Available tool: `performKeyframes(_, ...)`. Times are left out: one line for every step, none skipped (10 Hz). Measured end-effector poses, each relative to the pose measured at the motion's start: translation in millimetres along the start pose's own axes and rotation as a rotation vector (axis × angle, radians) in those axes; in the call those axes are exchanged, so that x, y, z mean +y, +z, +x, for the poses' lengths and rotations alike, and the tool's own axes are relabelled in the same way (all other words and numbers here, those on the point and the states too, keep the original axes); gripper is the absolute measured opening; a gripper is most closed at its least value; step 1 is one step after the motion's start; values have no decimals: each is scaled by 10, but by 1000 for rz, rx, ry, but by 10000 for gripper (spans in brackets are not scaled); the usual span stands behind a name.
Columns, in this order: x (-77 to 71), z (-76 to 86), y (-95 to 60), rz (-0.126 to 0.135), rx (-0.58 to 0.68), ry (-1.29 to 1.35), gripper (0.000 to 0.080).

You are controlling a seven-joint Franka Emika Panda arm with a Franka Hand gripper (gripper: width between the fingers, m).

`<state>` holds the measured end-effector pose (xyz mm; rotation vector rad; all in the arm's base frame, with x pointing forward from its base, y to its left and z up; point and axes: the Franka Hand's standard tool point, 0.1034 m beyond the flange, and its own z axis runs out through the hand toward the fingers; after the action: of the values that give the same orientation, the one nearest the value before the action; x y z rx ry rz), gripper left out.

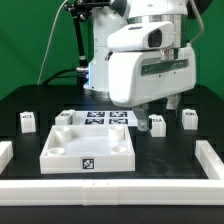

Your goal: Assemble one leg

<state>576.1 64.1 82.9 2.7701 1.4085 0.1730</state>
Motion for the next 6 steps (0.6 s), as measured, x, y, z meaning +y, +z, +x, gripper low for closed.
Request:
performKeyframes(-46, -59, 23, 8, -10, -103, 650)
performKeyframes(-61, -120, 28, 27, -29, -206, 650)
performKeyframes(-61, -214, 31, 42, -46, -310, 650)
performKeyframes(-77, -363, 30, 51, -57, -319, 650)
performKeyframes(-83, -373, 34, 52, -58, -302, 650)
performKeyframes(-86, -367, 43, 53, -58, -303, 650)
